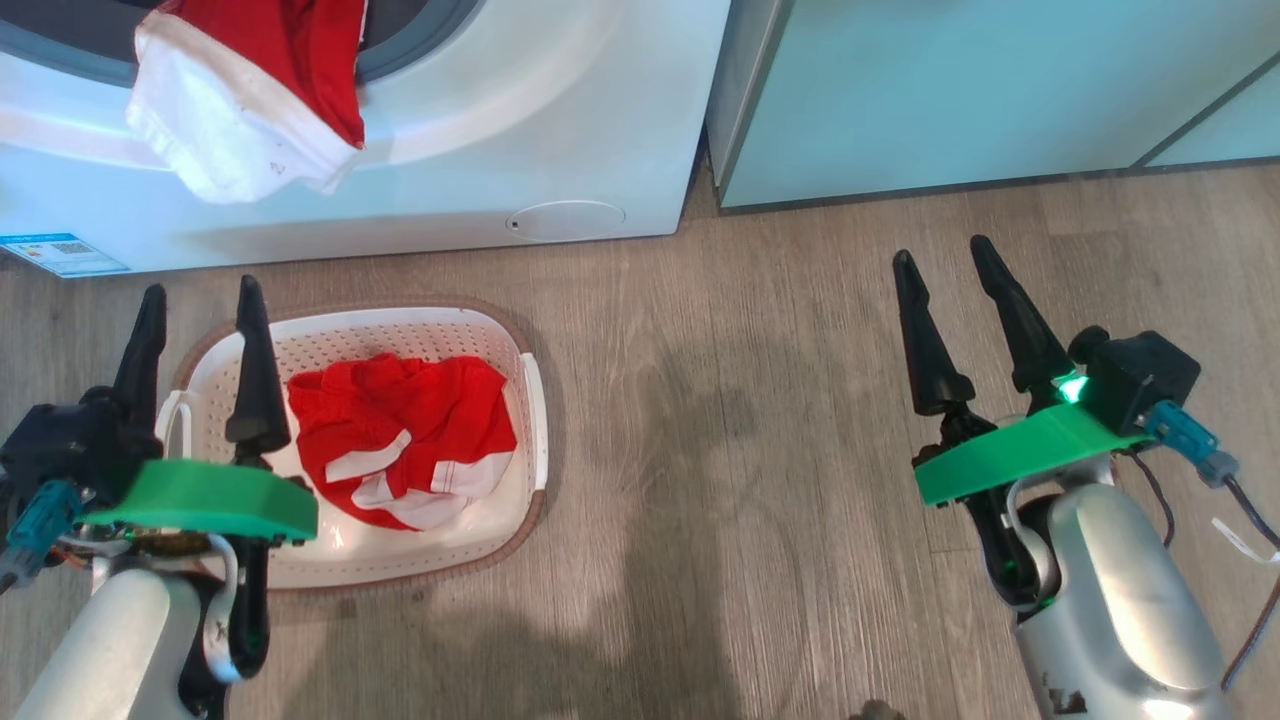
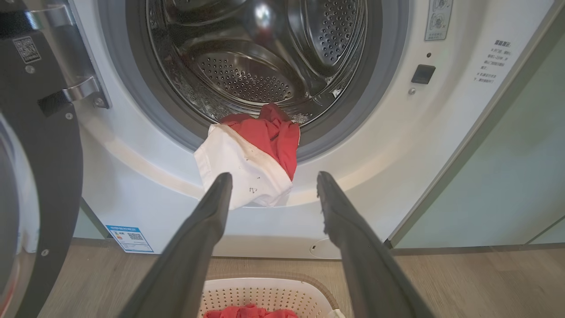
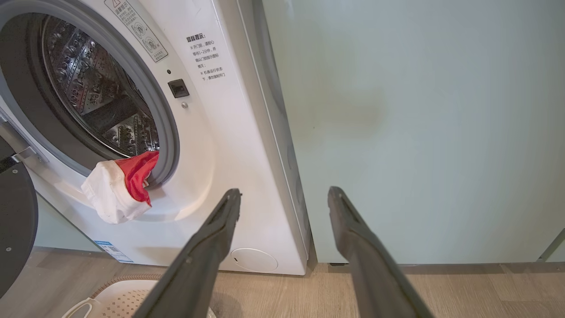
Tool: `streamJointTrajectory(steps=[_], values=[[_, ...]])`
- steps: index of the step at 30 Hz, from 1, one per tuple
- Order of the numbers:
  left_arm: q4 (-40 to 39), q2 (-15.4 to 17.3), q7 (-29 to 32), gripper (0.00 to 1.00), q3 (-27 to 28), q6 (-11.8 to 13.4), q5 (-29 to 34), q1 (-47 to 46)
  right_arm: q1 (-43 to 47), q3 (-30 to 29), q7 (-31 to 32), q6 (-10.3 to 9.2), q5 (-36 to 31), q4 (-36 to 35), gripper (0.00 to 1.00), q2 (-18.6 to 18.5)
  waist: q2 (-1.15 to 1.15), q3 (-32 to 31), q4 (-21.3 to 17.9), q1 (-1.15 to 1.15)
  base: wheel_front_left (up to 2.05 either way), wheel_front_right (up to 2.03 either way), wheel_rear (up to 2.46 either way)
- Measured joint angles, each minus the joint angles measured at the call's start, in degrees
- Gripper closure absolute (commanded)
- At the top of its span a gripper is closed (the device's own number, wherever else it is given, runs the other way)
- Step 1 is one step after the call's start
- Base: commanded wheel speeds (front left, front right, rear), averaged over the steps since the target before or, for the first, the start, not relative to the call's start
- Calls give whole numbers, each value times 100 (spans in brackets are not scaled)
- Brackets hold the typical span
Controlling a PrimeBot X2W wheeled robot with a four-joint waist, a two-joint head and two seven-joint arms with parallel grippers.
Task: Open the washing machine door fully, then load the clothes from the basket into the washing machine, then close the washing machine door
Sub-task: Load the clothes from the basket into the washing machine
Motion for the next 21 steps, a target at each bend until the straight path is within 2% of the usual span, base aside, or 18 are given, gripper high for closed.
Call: streamJointTrajectory(steps=[15,21], values=[[135,-82,-42,0,-2,-52,47,-27,-1,-8,0,0,-14,-27,0,0,0,77,38,0,0,0,0],[428,-70,236,0,-48,-256,-31,-521,-27,30,1,0,-14,-171,0,0,0,321,3,0,0,0,0]])
